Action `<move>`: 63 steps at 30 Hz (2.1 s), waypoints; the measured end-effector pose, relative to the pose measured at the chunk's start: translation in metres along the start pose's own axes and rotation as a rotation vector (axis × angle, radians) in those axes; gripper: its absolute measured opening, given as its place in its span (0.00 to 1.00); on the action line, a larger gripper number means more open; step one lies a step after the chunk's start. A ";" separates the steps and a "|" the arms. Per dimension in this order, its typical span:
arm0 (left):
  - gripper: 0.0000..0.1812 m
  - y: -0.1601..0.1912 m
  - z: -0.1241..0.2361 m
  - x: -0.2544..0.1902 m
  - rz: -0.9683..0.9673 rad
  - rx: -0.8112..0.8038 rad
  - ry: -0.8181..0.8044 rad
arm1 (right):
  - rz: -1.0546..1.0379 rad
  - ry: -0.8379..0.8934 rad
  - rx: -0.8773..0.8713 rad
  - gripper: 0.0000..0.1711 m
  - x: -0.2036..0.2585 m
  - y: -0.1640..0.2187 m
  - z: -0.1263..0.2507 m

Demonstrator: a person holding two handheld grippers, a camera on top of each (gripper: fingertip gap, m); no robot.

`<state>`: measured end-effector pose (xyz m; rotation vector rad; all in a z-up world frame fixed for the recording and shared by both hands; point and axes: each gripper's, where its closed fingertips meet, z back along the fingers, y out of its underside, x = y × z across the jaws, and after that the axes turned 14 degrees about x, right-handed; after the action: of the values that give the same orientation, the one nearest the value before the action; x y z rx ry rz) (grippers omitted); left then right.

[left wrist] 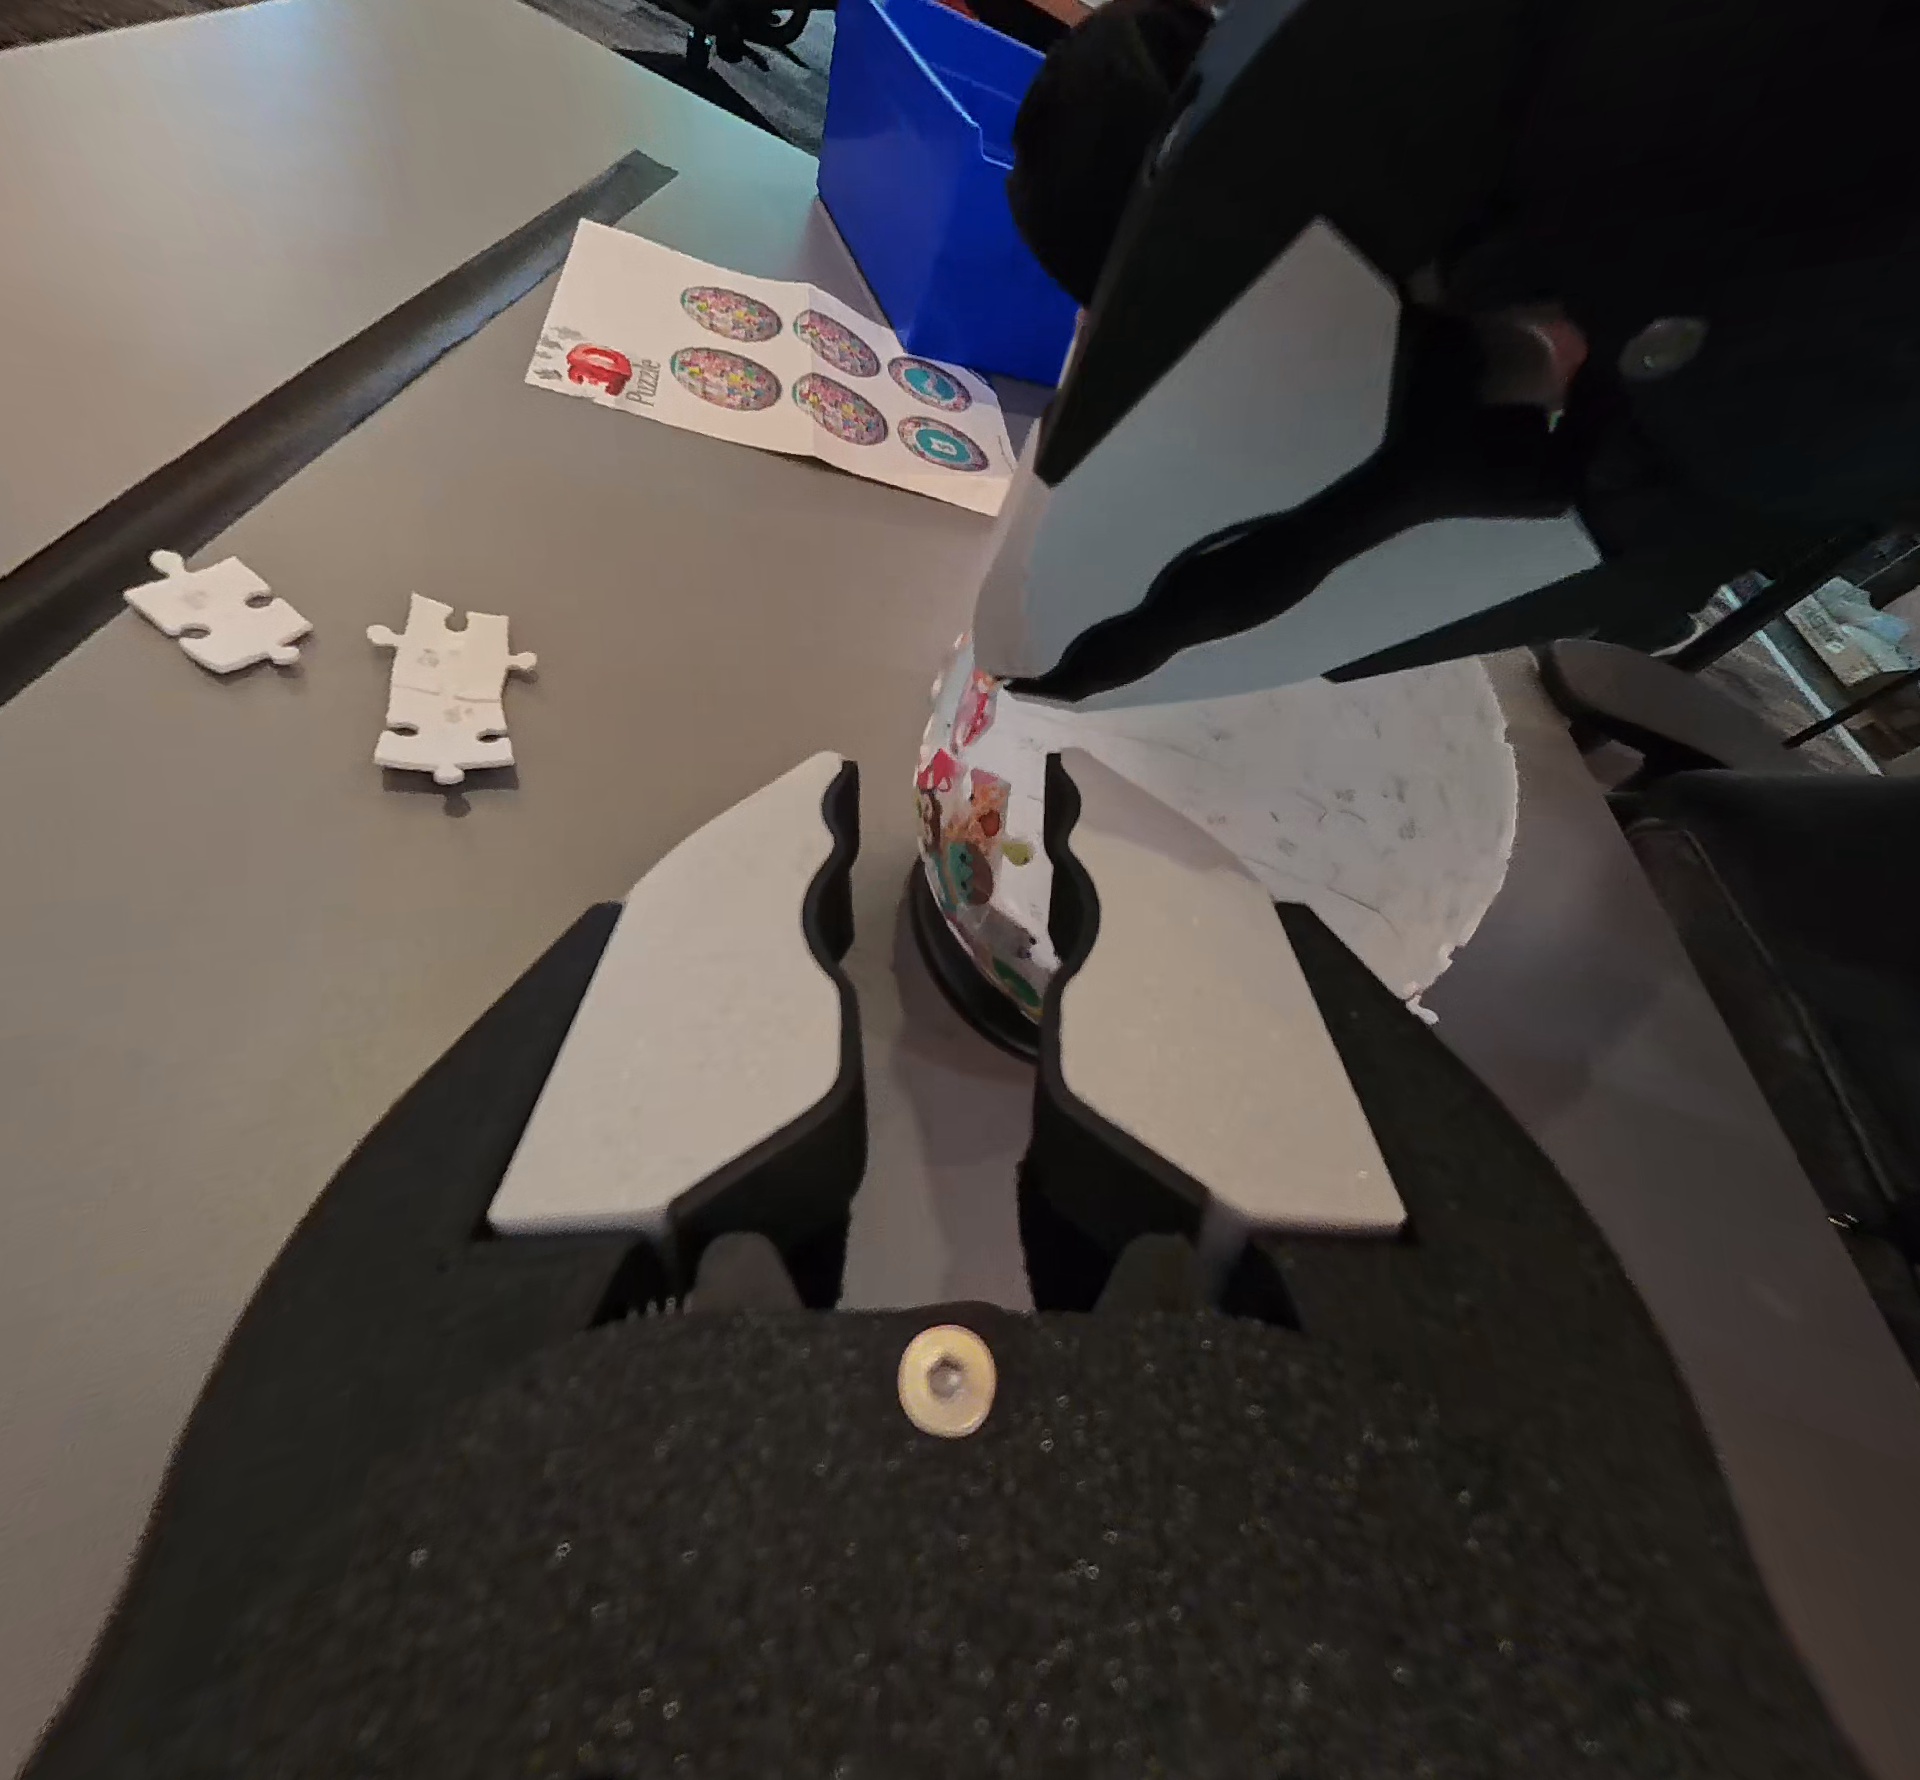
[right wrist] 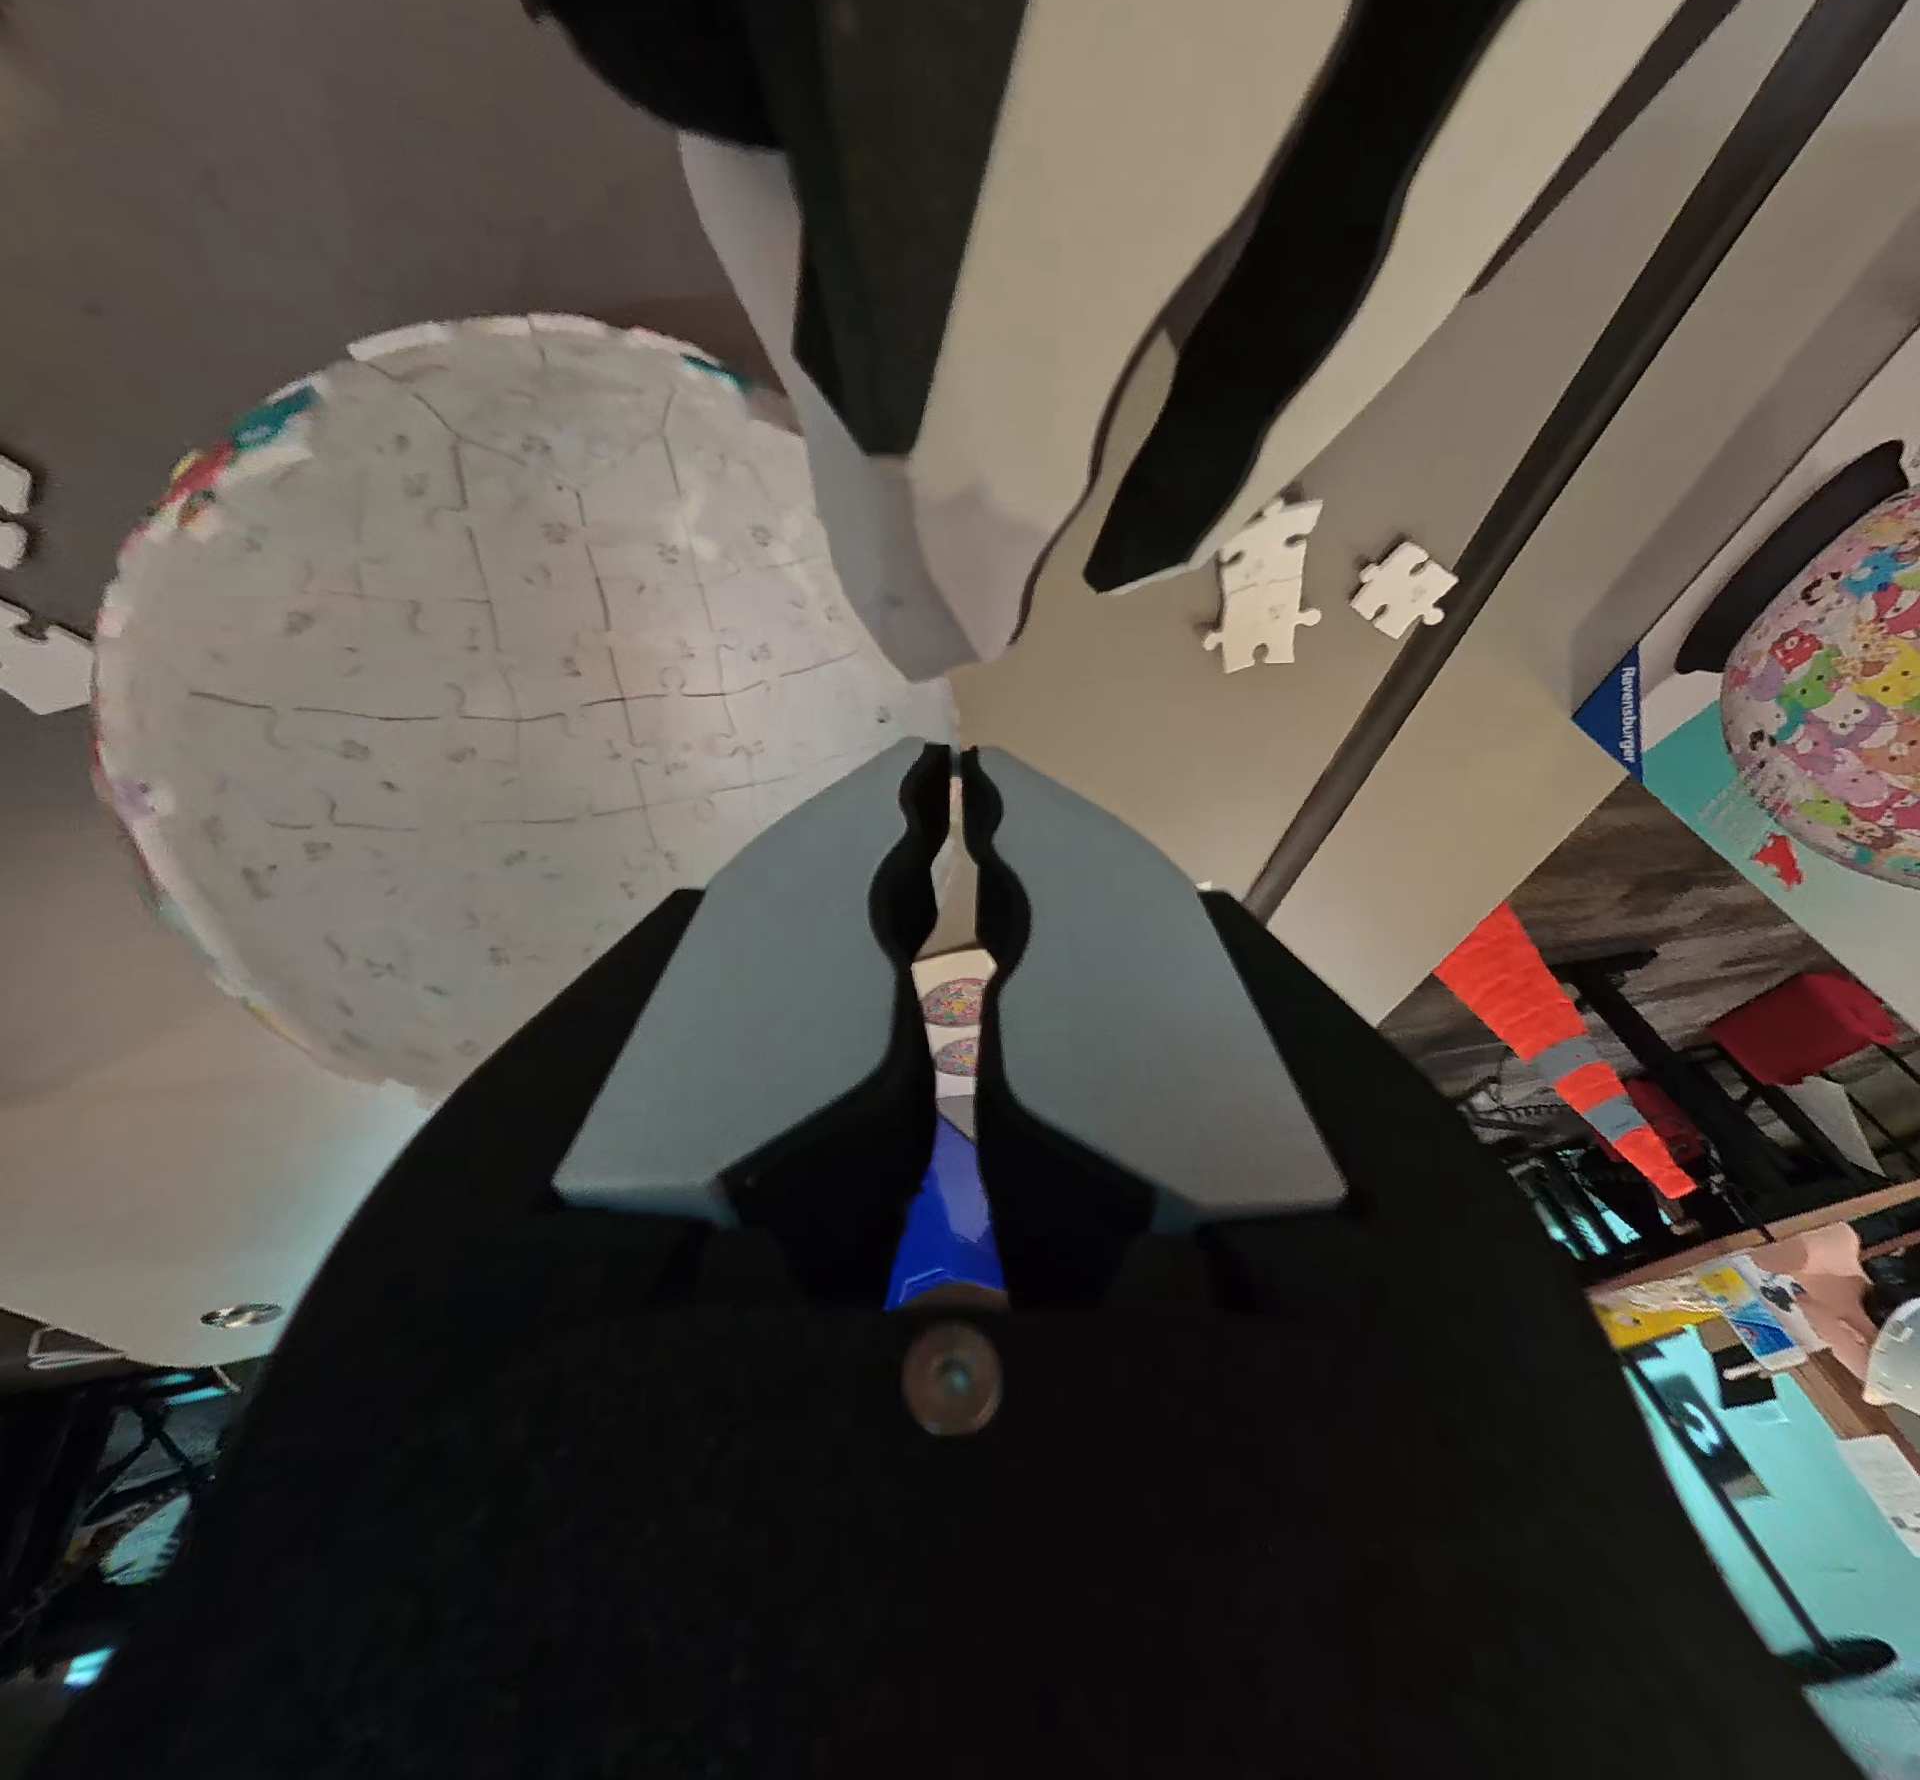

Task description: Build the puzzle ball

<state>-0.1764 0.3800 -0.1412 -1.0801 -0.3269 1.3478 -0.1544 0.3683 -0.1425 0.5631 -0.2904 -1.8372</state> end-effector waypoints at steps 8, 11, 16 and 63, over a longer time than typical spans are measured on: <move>0.15 -0.026 0.024 -0.028 -0.121 -0.066 -0.011 | -0.066 -0.119 -0.237 0.01 -0.008 0.007 0.056; 0.09 -0.036 0.030 -0.039 -0.183 -0.064 -0.063 | -0.059 -0.141 -0.284 0.01 -0.010 0.013 0.069; 0.04 -0.042 0.029 -0.051 -0.208 -0.044 -0.072 | -0.012 -0.153 -0.341 0.01 0.001 0.013 0.079; 0.01 -0.017 -0.016 -0.026 -0.378 0.157 -0.324 | -0.467 -0.704 -1.563 0.19 -0.008 0.030 -0.028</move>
<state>-0.1606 0.3526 -0.1261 -0.6276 -0.6209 1.1798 -0.1128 0.3678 -0.1509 -1.1794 0.8681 -2.0097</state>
